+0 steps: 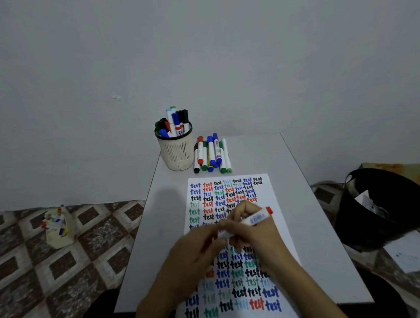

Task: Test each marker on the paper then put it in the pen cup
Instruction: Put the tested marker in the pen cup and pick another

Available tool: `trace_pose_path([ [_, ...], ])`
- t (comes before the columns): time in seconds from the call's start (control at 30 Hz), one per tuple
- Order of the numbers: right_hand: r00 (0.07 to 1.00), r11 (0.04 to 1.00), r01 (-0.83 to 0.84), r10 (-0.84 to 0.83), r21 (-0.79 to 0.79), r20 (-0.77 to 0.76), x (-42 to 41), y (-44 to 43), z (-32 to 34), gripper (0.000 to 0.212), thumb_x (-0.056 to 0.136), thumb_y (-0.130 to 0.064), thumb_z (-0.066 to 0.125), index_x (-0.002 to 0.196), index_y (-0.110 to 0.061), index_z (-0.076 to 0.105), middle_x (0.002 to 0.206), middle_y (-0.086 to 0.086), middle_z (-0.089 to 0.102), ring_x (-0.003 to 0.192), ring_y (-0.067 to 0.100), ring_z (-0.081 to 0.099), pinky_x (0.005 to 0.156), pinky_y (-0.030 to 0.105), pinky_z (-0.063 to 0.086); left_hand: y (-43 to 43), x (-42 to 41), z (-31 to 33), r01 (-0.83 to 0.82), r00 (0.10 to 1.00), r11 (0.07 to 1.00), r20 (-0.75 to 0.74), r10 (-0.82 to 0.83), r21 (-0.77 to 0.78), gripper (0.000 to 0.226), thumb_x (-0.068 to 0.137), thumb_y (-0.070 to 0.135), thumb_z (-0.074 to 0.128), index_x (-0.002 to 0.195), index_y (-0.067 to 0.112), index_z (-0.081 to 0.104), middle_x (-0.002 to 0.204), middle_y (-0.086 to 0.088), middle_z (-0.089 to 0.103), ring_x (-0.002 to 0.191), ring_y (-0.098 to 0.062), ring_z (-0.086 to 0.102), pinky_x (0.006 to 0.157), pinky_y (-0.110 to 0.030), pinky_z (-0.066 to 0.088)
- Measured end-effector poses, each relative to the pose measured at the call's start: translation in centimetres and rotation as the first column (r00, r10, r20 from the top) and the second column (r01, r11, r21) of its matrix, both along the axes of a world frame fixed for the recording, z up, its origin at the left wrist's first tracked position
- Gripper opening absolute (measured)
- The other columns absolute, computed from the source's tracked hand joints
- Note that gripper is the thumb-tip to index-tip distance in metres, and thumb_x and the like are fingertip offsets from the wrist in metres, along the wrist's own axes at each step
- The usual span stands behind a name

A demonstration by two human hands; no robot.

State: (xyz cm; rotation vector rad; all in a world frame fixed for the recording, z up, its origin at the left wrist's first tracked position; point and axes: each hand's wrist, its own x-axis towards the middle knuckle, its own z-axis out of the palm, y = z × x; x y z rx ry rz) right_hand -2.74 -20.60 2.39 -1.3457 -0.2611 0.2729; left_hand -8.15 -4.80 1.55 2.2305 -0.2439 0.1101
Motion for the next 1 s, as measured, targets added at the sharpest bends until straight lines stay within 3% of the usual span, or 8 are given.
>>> trace_pose_path([
  [0.13, 0.999, 0.999, -0.031, 0.03, 0.023, 0.022, -0.4, -0.6, -0.2, 0.031, 0.08, 0.0, 0.073, 0.067, -0.009, 0.046, 0.058, 0.022, 0.052, 0.034, 0.019, 0.04, 0.036, 0.021, 0.032, -2.1, -0.7, 0.5, 0.108, 0.994, 0.994, 0.027, -0.108, 0.019, 0.019, 0.1, 0.037, 0.033, 0.11, 0.043, 0.047, 0.068, 0.024, 0.055, 0.057, 0.001, 0.047, 0.055, -0.016, 0.033],
  [0.23, 0.995, 0.994, -0.102, 0.101, 0.042, 0.011, -0.3, -1.7, -0.1, 0.033, 0.08, -0.004, 0.074, 0.064, -0.011, 0.046, 0.052, 0.016, 0.047, 0.032, 0.016, 0.035, 0.037, 0.018, 0.025, -3.4, -1.3, 0.0, 0.092, 0.996, 0.995, 0.01, -0.092, -0.026, 0.031, 0.1, 0.046, 0.026, 0.128, 0.044, 0.04, 0.059, 0.006, 0.05, 0.05, -0.007, 0.042, 0.051, -0.023, 0.034],
  [0.4, 0.983, 0.973, -0.176, 0.18, 0.149, -0.018, -0.4, -2.9, -0.7, 0.032, 0.078, -0.005, 0.074, 0.067, -0.007, 0.045, 0.052, 0.007, 0.042, 0.032, 0.016, 0.036, 0.04, 0.03, 0.015, -4.5, -1.5, -0.7, 0.061, 0.998, 0.991, 0.008, -0.061, -0.121, 0.038, 0.09, 0.061, 0.026, 0.107, 0.043, 0.054, 0.062, 0.007, 0.056, 0.052, -0.009, 0.048, 0.051, -0.024, 0.036],
  [0.5, 0.98, 0.965, -0.196, 0.197, 0.174, 0.012, -0.5, -3.4, -0.2, 0.029, 0.077, 0.0, 0.072, 0.067, -0.005, 0.044, 0.056, 0.009, 0.042, 0.036, 0.014, 0.038, 0.037, 0.024, 0.02, -4.8, -1.6, 0.0, 0.061, 0.998, 0.973, -0.012, -0.066, -0.224, 0.033, 0.096, 0.051, 0.037, 0.104, 0.03, 0.061, 0.054, 0.017, 0.053, 0.048, 0.0, 0.044, 0.052, -0.011, 0.032],
  [0.63, 0.94, 0.945, -0.325, 0.318, 0.032, 0.126, 0.1, -4.5, 1.3, 0.025, 0.076, -0.003, 0.072, 0.066, -0.009, 0.05, 0.062, 0.012, 0.046, 0.046, 0.016, 0.042, 0.046, 0.027, 0.034, -5.1, -2.3, 0.9, 0.057, 0.994, 0.919, -0.064, -0.089, -0.39, 0.027, 0.089, 0.044, 0.049, 0.115, 0.047, 0.054, 0.044, 0.012, 0.041, 0.042, 0.001, 0.038, 0.048, -0.011, 0.033],
  [0.77, 0.949, 0.953, -0.3, 0.295, 0.03, 0.11, 2.0, -5.2, 2.1, 0.015, 0.078, -0.006, 0.071, 0.073, -0.007, 0.057, 0.066, 0.013, 0.056, 0.045, 0.016, 0.046, 0.038, 0.019, 0.038, -3.8, -1.8, -0.2, 0.002, 0.996, 0.997, 0.091, 0.006, -0.079, 0.039, 0.088, 0.067, 0.033, 0.114, 0.047, 0.055, 0.054, 0.01, 0.047, 0.046, -0.005, 0.041, 0.048, -0.016, 0.035],
  [0.87, 0.999, 0.979, -0.033, 0.026, 0.199, 0.038, 5.2, -6.1, 2.4, 0.01, 0.083, -0.008, 0.065, 0.085, 0.0, 0.058, 0.081, 0.016, 0.066, 0.057, 0.017, 0.06, 0.045, 0.021, 0.05, -1.4, -0.7, -0.6, -0.177, 0.971, 0.98, 0.18, 0.158, 0.094, 0.034, 0.095, 0.055, 0.03, 0.115, 0.04, 0.053, 0.07, 0.017, 0.052, 0.061, -0.001, 0.053, 0.061, -0.015, 0.047],
  [1.0, 0.98, 0.972, 0.198, -0.2, 0.129, 0.005, 9.7, -6.6, 1.1, 0.007, 0.079, -0.001, 0.069, 0.082, -0.003, 0.064, 0.097, 0.012, 0.073, 0.084, 0.025, 0.07, 0.066, 0.029, 0.059, 1.4, 0.3, -2.9, -0.203, 0.965, 0.904, 0.236, 0.118, 0.377, 0.039, 0.093, 0.039, 0.029, 0.122, 0.029, 0.054, 0.108, 0.012, 0.054, 0.097, -0.006, 0.049, 0.082, -0.027, 0.04],
])
